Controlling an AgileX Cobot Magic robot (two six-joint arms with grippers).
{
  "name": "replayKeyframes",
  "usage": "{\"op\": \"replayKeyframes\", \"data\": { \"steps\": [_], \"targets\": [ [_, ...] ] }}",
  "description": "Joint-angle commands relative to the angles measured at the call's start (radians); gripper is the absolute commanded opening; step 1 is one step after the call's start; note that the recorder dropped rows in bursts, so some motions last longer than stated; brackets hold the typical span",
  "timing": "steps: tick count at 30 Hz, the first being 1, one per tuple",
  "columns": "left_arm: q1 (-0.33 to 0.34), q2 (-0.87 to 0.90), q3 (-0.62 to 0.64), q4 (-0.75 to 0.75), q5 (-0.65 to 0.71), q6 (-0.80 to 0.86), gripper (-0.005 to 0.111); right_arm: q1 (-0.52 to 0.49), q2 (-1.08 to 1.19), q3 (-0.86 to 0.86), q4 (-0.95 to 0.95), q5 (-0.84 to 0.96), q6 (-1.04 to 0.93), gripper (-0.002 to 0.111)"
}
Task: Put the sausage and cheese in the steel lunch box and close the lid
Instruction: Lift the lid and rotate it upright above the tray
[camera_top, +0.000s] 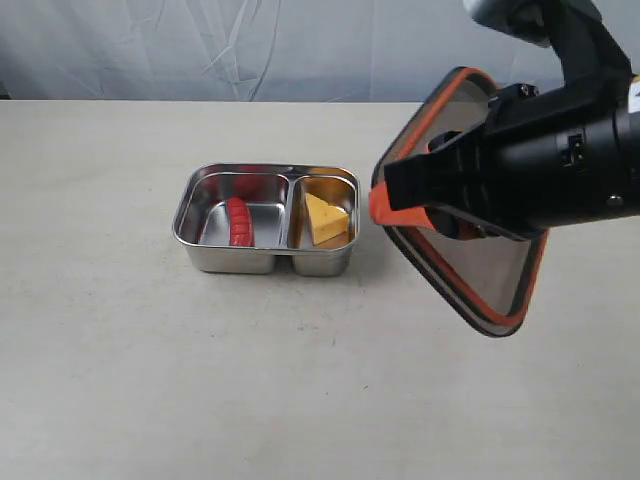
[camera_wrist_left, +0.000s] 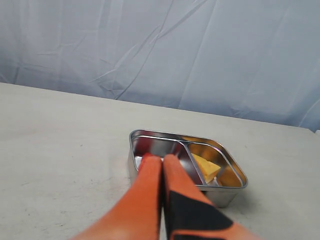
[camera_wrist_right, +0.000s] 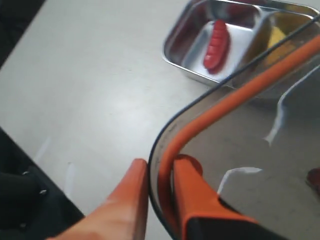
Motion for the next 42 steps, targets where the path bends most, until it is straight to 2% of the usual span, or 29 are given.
{"op": "replayKeyframes", "data": {
  "steps": [1,11,16,18,21,24,27,29,34,40,42],
  "targets": [
    [-0.008,-0.004,0.004,-0.003,-0.013,0.0,0.0,0.0,-0.035,-0.001,0.162,0.031,-0.212,0.0],
    [-0.008,-0.004,0.004,-0.003,-0.013,0.0,0.0,0.0,-0.035,0.135,0.737,0.042,-0.78,0.0],
    [-0.008,-0.004,0.004,-0.008,-0.019,0.0,0.0,0.0,-0.034,0.171,0.918,0.05,-0.951,-0.001],
    [-0.008,-0.004,0.004,-0.076,-0.035,-0.013,0.0,0.0,-0.034,0.171,0.996,0.056,-1.013,-0.001],
    [-0.008,-0.004,0.004,-0.285,-0.039,-0.013,0.0,0.0,-0.034,0.171,1.153,0.088,-1.125,-0.001],
    [-0.008,-0.004,0.004,-0.474,0.04,0.004,0.0,0.0,-0.032,0.171,1.168,0.11,-1.142,-0.001],
    [-0.008,-0.004,0.004,-0.63,0.159,0.108,0.0,0.0,-0.014,0.171,1.168,0.135,-1.142,-0.001],
    [-0.008,-0.004,0.004,-0.736,0.185,0.137,0.0,0.0,0.002,0.171,1.168,0.172,-1.142,-0.001],
    [-0.008,-0.004,0.004,-0.962,0.138,0.128,0.0,0.0,0.036,0.171,1.168,0.218,-1.142,-0.001],
    [-0.008,-0.004,0.004,-0.994,0.03,0.13,0.0,0.0,0.047,0.171,1.168,0.22,-1.142,-0.001],
    [-0.008,-0.004,0.004,-1.001,-0.02,0.179,0.002,0.0,0.047,0.171,1.168,0.22,-1.142,-0.001]
  ]
}}
